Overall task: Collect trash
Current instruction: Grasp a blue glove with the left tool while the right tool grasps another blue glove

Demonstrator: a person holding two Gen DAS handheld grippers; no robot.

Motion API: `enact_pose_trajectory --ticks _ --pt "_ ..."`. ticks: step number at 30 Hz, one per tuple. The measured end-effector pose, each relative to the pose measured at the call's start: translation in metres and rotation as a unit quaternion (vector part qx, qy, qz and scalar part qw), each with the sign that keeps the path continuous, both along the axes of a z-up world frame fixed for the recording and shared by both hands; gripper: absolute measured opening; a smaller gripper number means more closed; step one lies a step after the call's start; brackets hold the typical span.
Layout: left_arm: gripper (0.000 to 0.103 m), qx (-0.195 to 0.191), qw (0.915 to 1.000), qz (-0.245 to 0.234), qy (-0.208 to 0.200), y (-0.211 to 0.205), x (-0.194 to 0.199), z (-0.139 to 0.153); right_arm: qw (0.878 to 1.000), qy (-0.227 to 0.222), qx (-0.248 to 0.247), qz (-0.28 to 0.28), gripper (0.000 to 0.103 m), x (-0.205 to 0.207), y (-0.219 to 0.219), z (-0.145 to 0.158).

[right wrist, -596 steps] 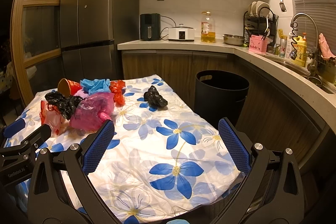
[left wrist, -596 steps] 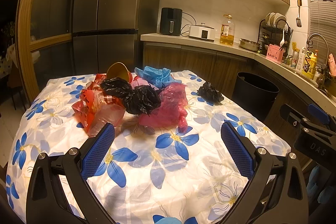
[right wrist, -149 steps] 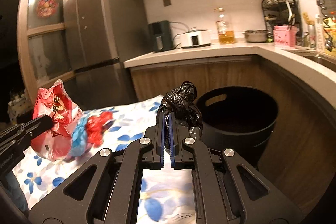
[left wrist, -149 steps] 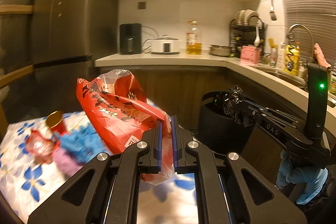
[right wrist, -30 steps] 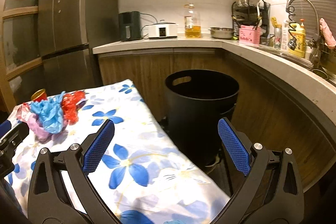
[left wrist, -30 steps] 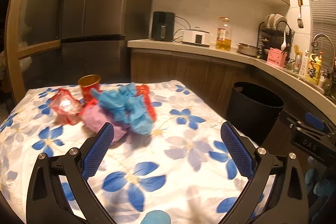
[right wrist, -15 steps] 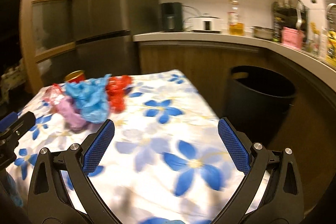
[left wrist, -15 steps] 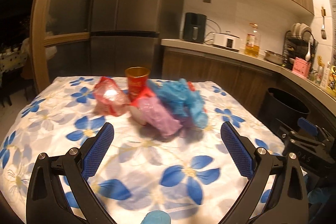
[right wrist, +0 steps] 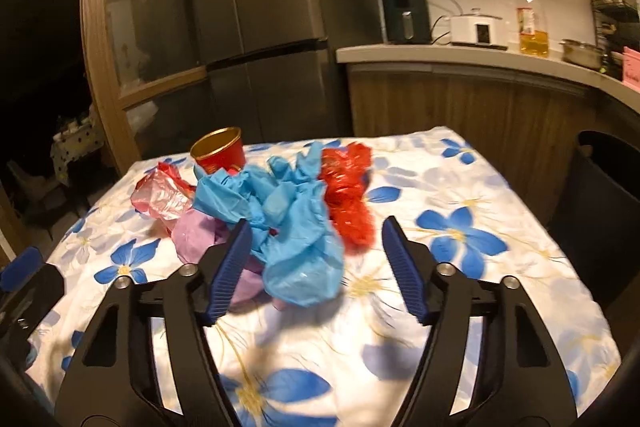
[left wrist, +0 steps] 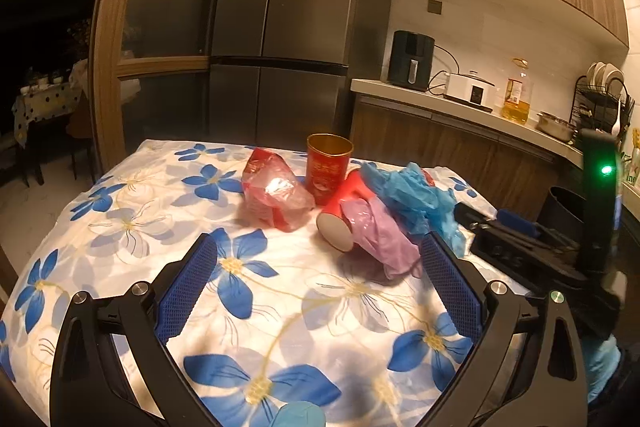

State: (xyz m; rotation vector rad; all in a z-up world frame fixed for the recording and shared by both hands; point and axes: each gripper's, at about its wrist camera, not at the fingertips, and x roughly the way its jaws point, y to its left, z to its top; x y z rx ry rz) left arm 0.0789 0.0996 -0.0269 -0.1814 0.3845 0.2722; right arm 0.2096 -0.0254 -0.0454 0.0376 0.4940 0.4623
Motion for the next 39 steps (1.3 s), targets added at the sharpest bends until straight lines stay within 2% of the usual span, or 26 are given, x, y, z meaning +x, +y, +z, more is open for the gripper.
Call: enact_pose_trajectory --ticks 6,8,10,21,27,29,32,34,35,38,39 --pt "0.097 -0.007 0.9999 -0.007 0.004 0.001 0.01 -0.003 0.999 0.03 -0.019 0.009 0.029 0.015 0.013 -0.02" --pt "0.097 -0.006 0.9999 -0.01 0.004 0.0 0.013 -0.002 0.999 0.032 -0.022 0.014 0.009 0.015 0.013 -0.023" --pt "0.097 -0.008 0.9998 -0.016 0.001 -0.002 0.017 -0.002 0.999 0.025 -0.018 0.014 0.003 0.012 0.008 -0.022" --pt "0.097 0.001 0.9991 -0.042 -0.003 -0.022 0.046 0.001 0.999 -0.009 0.031 -0.025 0.002 -0.026 -0.06 -0.001" --pt "0.097 0.009 0.9985 -0.052 -0.009 -0.032 0.089 0.006 0.998 -0.012 0.038 -0.04 0.002 -0.042 -0.09 0.001" --pt "0.097 0.01 0.9984 -0.056 0.004 -0.032 0.106 0.005 0.998 -0.015 0.04 -0.042 0.002 -0.045 -0.096 0.002" --pt "0.087 0.016 0.9976 -0.061 0.029 -0.035 0.125 0.001 0.998 -0.019 0.037 -0.046 0.002 -0.048 -0.105 0.003" --pt "0.072 0.014 0.997 -0.064 0.04 -0.036 0.132 -0.001 0.998 -0.019 0.038 -0.048 0.002 -0.049 -0.108 0.002" --pt "0.069 0.014 0.9969 -0.065 0.043 -0.037 0.134 -0.002 0.998 -0.018 0.039 -0.049 0.002 -0.049 -0.11 0.002" --pt "0.048 0.02 0.9958 -0.07 0.054 -0.04 0.136 -0.007 0.997 -0.014 0.043 -0.055 0.002 -0.047 -0.116 0.001" --pt "0.036 0.021 0.9951 -0.074 0.061 -0.04 0.138 -0.009 0.997 -0.014 0.044 -0.056 0.002 -0.047 -0.117 0.001"
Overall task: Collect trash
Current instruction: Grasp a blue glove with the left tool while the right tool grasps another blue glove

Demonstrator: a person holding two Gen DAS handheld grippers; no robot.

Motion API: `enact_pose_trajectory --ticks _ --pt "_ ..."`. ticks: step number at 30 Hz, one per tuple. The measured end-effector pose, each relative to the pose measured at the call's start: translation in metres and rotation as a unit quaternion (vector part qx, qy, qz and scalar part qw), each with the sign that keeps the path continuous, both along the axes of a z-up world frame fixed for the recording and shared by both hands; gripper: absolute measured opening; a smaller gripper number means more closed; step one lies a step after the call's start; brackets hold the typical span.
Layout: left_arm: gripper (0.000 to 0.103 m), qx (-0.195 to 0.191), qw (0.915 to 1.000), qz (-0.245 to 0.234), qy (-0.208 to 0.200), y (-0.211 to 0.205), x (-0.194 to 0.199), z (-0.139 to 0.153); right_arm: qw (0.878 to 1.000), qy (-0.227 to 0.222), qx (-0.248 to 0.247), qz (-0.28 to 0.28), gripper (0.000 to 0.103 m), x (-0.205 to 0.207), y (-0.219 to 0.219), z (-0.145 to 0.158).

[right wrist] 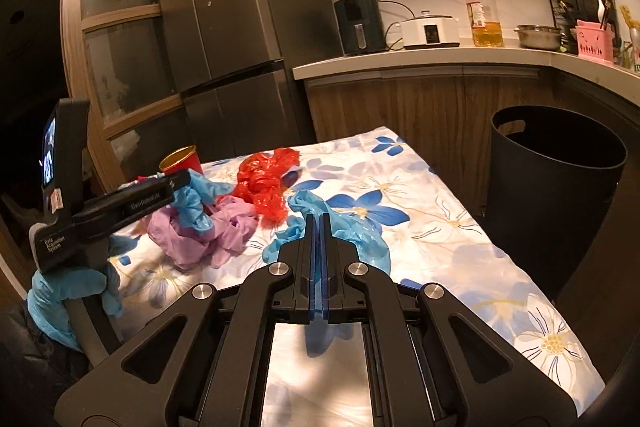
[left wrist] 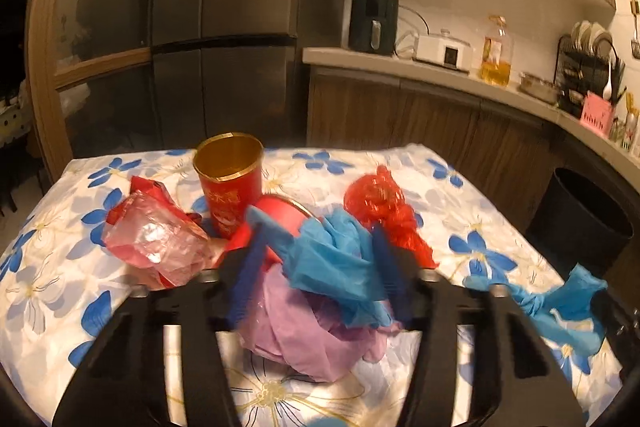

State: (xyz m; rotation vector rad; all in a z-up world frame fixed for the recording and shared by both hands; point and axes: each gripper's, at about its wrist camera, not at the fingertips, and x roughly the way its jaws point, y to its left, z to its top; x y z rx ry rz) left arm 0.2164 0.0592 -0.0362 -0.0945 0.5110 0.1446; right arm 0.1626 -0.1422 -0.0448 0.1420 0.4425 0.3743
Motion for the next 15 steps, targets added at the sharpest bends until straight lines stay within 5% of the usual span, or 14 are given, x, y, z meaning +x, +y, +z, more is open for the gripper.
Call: enact_pose_trajectory --ticks 7,15 --pt "0.01 -0.016 0.9998 -0.01 -0.002 0.002 -0.01 0.004 1.0 -0.001 0.0 0.0 0.002 -0.003 -0.002 0.002" --pt "0.007 -0.039 0.9967 0.009 -0.07 0.014 -0.072 0.039 1.0 -0.011 0.003 0.006 0.002 -0.012 -0.003 0.01"
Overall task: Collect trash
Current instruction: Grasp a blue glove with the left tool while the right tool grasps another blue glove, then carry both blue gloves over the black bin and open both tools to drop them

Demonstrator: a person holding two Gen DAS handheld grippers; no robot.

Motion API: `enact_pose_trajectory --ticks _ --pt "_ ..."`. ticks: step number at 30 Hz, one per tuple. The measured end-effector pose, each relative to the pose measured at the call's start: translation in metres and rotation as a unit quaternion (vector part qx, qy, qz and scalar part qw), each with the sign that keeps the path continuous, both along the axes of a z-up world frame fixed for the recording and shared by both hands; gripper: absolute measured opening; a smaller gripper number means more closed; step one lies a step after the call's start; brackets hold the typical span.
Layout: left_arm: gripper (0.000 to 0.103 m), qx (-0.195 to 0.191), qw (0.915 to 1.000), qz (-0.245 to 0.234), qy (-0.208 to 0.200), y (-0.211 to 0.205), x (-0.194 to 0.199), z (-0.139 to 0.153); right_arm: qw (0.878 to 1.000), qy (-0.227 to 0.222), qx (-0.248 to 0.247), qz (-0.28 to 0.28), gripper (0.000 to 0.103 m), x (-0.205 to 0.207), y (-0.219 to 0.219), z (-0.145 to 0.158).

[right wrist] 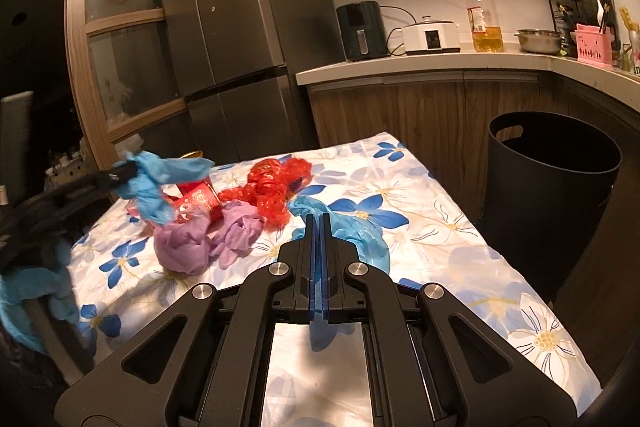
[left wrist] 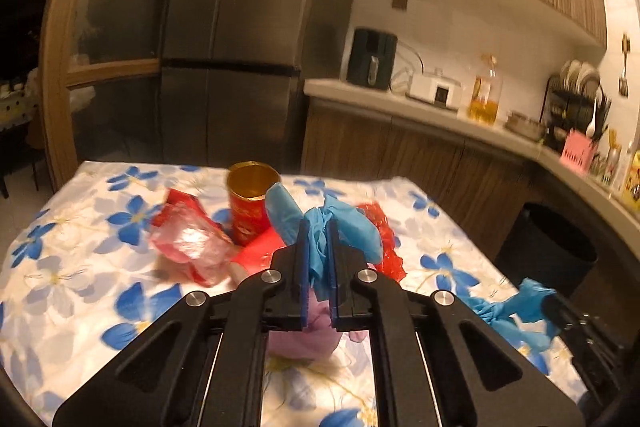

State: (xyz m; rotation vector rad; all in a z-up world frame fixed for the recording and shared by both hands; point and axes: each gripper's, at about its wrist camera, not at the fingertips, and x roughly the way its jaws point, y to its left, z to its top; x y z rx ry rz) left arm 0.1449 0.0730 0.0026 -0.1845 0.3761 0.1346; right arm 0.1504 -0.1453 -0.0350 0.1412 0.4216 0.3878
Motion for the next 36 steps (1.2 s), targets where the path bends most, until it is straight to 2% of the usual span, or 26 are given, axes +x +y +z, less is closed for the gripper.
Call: enact_pose_trajectory --ticks 8,13,22,36 --pt "0.007 -0.013 0.9994 0.025 -0.02 0.009 -0.042 0.015 1.0 -0.01 0.009 0.011 0.002 -0.013 -0.002 0.008" --pt "0.006 -0.001 0.9998 0.011 -0.019 -0.01 -0.047 0.018 1.0 -0.014 0.012 0.018 0.002 -0.021 -0.006 0.014" --pt "0.006 0.014 0.9993 -0.035 0.001 -0.053 -0.029 0.012 1.0 -0.028 0.005 0.006 0.002 -0.023 -0.024 0.028" --pt "0.005 0.035 0.9913 -0.126 -0.011 -0.145 0.023 0.027 0.997 -0.06 0.006 -0.056 0.002 0.001 -0.088 0.061"
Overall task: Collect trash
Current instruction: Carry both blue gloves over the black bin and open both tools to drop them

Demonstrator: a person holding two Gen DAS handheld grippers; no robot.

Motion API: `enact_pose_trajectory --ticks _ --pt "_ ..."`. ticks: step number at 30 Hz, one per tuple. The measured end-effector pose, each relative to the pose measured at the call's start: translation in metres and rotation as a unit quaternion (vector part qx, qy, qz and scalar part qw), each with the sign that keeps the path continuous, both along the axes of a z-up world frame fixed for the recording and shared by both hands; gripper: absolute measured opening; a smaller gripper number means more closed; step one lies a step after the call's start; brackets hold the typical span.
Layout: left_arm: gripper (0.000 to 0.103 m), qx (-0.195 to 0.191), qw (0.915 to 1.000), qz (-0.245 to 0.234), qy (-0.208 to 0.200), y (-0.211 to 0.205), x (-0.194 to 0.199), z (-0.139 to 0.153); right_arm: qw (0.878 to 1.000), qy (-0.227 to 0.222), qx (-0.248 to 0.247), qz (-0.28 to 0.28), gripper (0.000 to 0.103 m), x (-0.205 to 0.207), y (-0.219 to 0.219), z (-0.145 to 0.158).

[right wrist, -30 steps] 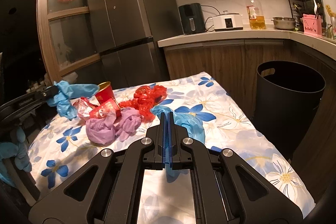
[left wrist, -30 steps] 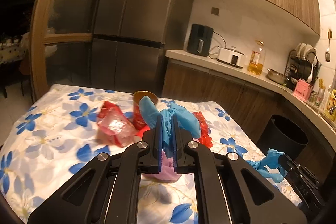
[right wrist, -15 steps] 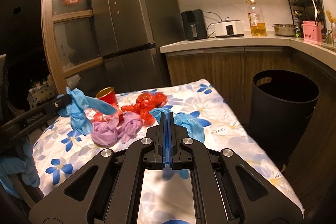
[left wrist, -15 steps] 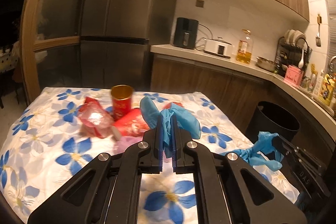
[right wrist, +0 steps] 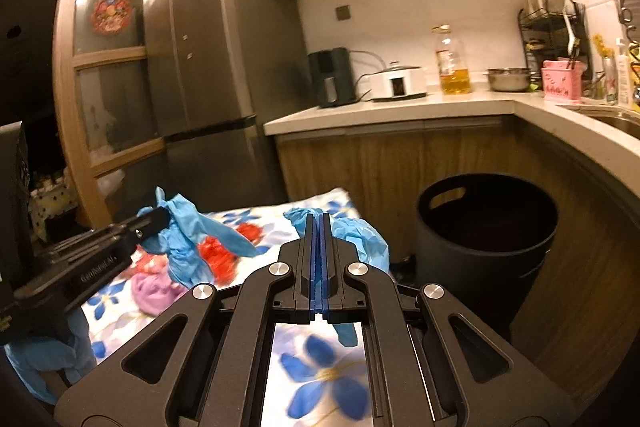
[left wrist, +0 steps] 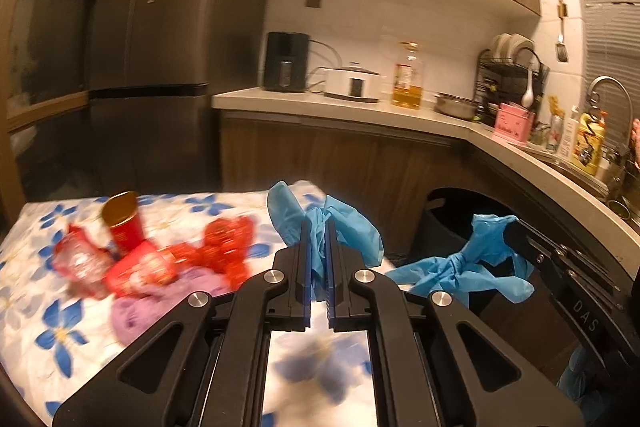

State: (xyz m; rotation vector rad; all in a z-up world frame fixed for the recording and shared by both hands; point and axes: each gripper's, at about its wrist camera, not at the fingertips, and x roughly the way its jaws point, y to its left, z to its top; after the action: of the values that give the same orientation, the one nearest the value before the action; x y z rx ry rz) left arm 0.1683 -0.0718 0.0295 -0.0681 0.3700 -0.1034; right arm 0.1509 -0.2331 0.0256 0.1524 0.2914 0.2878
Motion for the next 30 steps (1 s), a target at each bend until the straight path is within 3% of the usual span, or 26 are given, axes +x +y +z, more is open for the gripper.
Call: enact_pose_trajectory --ticks 14,30 --pt "0.005 0.006 0.9939 -0.109 -0.018 -0.113 0.073 0.014 0.994 -0.012 -0.011 -0.112 0.002 0.05 -0.096 0.024" --pt "0.005 0.01 0.9882 -0.153 0.001 -0.188 0.138 -0.004 0.988 0.008 -0.009 -0.153 0.002 0.105 -0.149 0.013"
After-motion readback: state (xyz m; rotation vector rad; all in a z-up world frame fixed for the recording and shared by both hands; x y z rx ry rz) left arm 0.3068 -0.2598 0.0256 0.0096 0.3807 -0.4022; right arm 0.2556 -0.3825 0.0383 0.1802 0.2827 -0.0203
